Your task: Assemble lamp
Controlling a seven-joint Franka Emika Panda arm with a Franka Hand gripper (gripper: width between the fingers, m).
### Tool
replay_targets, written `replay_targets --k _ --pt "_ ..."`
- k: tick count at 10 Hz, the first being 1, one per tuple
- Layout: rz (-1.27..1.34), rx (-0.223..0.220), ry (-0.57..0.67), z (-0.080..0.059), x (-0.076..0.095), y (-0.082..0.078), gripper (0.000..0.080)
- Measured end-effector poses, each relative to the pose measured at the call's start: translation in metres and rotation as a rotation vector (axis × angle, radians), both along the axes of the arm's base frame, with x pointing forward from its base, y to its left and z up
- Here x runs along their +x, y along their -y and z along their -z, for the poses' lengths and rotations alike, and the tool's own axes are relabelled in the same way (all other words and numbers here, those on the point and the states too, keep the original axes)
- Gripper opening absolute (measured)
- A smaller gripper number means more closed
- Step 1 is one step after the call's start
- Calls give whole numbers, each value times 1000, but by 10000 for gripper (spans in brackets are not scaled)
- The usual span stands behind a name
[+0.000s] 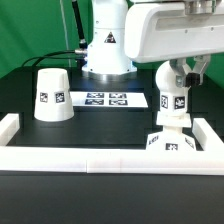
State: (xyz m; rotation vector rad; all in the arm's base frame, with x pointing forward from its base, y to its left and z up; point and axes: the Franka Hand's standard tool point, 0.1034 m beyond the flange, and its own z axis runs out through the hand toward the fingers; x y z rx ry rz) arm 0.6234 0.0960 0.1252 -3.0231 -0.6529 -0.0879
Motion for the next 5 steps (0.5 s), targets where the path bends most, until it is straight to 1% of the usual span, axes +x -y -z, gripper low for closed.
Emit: replay_targets --k 1,3,5 --pt "0 0 0 0 0 0 8" --pt "24 4 2 -3 -1 -7 3" --pt "25 4 3 -6 -2 -6 2"
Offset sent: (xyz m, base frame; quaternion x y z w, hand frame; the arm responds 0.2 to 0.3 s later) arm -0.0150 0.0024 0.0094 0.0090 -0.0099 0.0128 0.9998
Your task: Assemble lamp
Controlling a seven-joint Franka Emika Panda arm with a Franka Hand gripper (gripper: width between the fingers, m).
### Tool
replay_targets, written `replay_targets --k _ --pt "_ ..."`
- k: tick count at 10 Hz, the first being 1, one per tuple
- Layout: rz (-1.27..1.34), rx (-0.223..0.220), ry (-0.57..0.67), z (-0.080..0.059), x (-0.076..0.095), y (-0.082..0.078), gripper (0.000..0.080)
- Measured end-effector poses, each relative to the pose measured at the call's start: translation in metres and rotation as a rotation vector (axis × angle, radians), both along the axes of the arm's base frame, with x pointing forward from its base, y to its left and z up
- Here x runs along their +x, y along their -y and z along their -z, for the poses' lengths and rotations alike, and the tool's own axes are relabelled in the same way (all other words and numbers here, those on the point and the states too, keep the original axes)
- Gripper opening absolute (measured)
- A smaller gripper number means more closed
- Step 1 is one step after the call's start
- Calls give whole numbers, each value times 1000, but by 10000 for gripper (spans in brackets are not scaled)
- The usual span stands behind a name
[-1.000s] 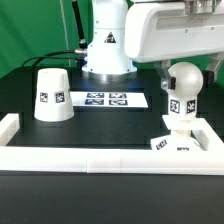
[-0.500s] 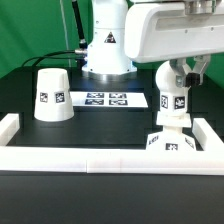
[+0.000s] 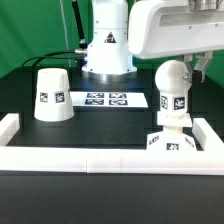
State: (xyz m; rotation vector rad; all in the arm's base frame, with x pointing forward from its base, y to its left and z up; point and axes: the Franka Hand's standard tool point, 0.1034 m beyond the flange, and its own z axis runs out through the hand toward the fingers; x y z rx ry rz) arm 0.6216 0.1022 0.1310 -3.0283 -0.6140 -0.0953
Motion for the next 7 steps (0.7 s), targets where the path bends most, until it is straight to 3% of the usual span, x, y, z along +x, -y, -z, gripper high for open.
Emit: replay_targets --k 2,3,5,6,7 --pt "-2 1 2 -4 1 -2 13" --pt "-1 2 8 -12 4 -1 182" --pt "-2 0 2 -9 0 0 500" --pt "0 0 -3 -7 -2 2 500" --pt "1 -1 -7 -5 -3 3 650"
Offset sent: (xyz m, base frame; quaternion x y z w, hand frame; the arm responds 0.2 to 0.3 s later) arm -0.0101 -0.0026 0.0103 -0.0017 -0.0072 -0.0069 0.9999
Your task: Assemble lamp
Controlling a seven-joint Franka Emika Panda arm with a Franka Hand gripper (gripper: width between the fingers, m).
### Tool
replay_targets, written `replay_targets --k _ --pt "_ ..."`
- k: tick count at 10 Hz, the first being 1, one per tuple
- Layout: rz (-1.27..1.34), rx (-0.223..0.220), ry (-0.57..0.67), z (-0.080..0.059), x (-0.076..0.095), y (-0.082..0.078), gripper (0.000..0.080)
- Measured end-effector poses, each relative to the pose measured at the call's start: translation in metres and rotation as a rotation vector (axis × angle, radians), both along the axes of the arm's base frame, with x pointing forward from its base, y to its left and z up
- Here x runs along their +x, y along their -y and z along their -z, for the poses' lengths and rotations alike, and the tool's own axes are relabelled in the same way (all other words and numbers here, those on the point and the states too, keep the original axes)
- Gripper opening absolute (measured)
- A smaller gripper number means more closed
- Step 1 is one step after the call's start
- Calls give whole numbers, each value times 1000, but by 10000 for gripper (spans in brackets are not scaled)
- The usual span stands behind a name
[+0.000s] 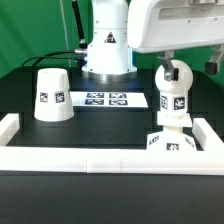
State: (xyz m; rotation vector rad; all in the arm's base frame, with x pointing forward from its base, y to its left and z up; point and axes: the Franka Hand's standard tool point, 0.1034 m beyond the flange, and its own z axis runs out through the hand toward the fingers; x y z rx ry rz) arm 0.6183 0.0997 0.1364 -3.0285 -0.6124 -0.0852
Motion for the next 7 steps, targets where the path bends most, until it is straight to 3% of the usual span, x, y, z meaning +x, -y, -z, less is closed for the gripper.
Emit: replay_targets --k 4,7 --pt "1 -3 8 10 -18 9 697" --pt "5 -4 4 12 -19 13 698"
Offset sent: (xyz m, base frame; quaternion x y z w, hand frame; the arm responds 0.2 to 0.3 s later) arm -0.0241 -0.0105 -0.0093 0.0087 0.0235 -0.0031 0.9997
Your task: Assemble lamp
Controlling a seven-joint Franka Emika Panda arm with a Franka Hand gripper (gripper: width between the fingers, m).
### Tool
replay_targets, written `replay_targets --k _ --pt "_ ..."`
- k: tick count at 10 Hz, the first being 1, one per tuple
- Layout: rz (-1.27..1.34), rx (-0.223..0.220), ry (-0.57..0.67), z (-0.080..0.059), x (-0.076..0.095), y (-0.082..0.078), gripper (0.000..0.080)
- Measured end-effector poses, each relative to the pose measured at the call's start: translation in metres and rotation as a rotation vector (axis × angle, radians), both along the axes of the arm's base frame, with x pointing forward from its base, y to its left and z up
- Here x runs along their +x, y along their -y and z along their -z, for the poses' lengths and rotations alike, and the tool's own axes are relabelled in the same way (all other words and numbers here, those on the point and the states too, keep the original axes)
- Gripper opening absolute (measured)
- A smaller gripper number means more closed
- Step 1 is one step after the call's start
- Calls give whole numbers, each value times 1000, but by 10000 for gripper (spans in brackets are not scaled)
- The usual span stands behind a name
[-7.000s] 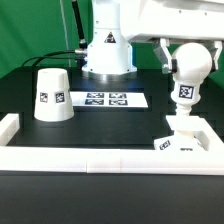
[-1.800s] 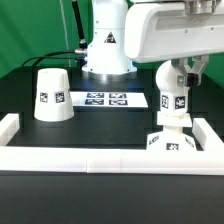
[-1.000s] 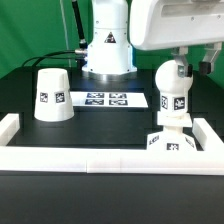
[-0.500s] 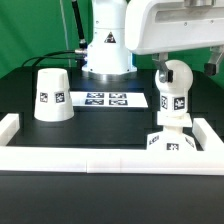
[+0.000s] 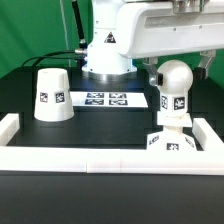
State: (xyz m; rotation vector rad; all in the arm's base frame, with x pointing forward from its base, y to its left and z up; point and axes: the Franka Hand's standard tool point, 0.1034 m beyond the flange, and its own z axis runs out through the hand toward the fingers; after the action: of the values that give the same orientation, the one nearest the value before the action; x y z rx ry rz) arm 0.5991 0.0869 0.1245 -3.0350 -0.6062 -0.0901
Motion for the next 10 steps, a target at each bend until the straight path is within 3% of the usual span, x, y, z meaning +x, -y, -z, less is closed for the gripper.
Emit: replay_targets --k 10 --pt "4 -2 -2 9 -9 5 698"
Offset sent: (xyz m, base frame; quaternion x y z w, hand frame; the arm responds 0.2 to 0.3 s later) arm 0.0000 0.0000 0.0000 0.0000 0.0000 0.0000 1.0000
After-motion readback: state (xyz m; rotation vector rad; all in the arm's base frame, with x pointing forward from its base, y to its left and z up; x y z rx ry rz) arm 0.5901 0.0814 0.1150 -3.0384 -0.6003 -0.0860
